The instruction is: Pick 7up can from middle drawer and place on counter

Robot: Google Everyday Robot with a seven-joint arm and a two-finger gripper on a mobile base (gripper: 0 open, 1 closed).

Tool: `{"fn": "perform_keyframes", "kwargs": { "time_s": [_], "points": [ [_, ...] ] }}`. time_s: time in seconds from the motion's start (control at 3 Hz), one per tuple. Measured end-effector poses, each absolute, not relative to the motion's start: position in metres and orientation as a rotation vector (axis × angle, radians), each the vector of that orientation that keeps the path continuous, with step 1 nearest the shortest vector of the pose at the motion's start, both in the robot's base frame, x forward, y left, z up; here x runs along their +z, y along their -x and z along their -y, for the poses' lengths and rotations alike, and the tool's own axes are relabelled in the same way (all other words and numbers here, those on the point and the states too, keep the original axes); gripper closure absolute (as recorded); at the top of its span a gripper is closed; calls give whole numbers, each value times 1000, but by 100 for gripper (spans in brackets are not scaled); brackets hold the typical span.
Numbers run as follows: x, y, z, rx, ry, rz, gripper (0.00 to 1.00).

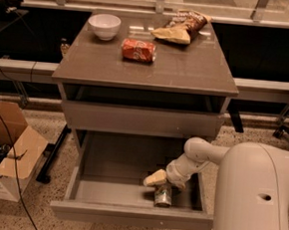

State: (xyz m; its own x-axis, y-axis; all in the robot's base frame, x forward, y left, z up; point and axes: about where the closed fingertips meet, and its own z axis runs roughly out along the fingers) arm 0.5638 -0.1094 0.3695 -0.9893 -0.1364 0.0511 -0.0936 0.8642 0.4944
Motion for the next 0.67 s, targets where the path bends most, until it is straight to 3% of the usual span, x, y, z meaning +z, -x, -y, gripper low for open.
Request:
{"fn": "perform_keyframes", "kwargs": {
  "time_s": [0.67],
  "points": [
    [390, -557, 110, -840, -135, 2951, 63]
  ]
}}
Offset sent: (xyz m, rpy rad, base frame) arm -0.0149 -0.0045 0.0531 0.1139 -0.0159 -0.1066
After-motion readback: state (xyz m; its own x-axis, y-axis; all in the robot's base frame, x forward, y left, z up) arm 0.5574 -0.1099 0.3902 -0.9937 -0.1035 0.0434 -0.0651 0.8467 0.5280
